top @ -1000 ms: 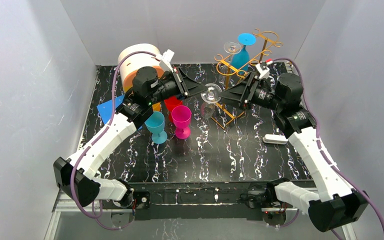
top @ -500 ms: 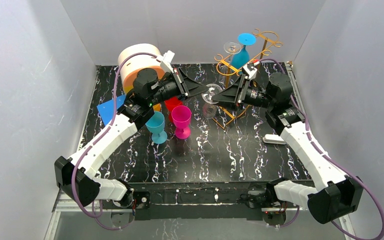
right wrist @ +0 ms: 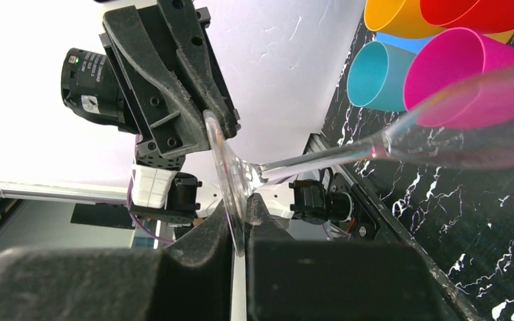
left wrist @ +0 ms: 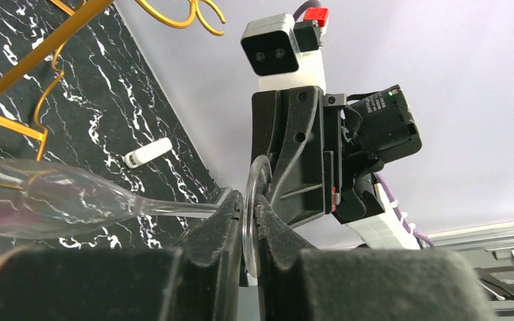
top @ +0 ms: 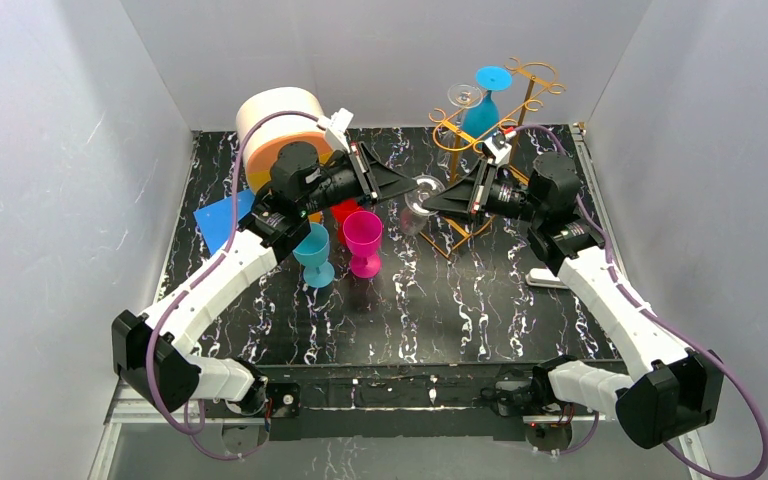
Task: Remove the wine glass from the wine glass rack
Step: Place the wine glass at the center of the board.
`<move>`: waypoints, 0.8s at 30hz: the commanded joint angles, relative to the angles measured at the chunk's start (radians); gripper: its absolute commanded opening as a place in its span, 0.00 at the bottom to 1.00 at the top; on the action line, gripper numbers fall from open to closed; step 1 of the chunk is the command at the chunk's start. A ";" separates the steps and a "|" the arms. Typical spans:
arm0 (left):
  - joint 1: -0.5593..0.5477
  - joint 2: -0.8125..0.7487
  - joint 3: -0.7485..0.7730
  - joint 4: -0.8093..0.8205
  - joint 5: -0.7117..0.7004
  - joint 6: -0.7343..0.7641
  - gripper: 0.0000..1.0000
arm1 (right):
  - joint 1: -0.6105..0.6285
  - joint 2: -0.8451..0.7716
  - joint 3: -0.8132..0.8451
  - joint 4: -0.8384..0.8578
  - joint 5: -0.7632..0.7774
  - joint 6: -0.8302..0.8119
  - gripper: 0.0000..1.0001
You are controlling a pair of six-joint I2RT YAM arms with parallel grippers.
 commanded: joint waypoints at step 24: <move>-0.010 0.027 0.081 0.008 0.330 0.108 0.14 | 0.006 -0.060 0.060 -0.092 -0.051 -0.197 0.01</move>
